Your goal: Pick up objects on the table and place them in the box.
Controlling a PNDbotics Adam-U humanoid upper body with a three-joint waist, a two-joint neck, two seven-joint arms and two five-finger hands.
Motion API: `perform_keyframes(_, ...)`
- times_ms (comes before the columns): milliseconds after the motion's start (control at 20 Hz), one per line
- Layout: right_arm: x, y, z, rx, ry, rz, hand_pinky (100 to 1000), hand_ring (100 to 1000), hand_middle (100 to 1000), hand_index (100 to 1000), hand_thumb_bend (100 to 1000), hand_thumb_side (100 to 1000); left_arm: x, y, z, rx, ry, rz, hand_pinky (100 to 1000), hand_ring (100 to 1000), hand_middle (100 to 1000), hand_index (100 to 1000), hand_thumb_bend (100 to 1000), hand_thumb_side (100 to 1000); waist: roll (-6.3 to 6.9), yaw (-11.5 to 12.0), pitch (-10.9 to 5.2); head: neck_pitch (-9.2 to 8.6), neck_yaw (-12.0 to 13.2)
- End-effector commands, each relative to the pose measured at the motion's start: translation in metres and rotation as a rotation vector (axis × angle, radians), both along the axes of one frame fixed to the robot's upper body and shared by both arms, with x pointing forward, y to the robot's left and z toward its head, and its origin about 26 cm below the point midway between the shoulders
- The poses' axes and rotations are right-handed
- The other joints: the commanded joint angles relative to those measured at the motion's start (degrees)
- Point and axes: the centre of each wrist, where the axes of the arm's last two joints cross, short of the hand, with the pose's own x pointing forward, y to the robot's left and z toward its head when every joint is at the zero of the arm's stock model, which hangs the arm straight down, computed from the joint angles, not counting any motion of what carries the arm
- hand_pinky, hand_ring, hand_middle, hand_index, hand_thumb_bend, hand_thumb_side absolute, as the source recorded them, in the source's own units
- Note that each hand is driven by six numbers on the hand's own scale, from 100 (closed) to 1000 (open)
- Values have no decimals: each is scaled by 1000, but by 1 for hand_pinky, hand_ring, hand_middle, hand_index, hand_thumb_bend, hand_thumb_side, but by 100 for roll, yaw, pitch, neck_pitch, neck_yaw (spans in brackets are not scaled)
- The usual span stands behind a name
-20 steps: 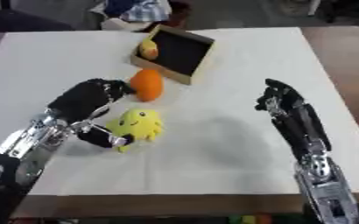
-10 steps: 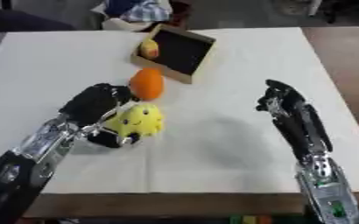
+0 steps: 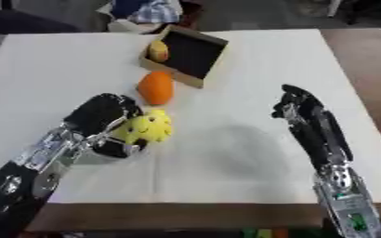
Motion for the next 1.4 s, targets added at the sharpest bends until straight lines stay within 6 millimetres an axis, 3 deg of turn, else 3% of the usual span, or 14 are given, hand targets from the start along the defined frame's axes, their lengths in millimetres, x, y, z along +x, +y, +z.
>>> perform_keyframes(50,2,-2,8,-12,-25,3,724,589,549,851,100,704,-1,10,16,-51,-27,8,593,336,364,540,193,309,45,-4,-136,27,-27)
perform_keyframes(400,2,-3,6,-14,-20,1,725,588,549,851,100,705,-6,14,85,-163,-122,-66,606,335,361,543,127,306,56,-1,-155,27,-69)
perform_keyframes(650,1,-1,5,-13,-15,8,725,588,549,851,100,707,23,6,117,-204,-117,-40,611,352,380,563,123,319,44,-43,-170,27,-68)
perform_keyframes(750,2,0,5,-11,-15,13,725,588,549,851,100,707,40,-1,123,-184,-127,-24,615,370,398,581,170,297,28,-90,-163,27,-57)
perform_keyframes(1150,3,6,7,-5,-17,41,725,588,548,851,100,714,109,-31,118,-209,-136,83,632,390,418,602,158,311,-1,-301,-80,27,65)
perform_keyframes(1400,3,10,7,-1,-14,62,725,588,548,851,100,717,134,-45,98,-220,-144,183,641,409,436,620,150,338,-11,-457,-56,27,171)
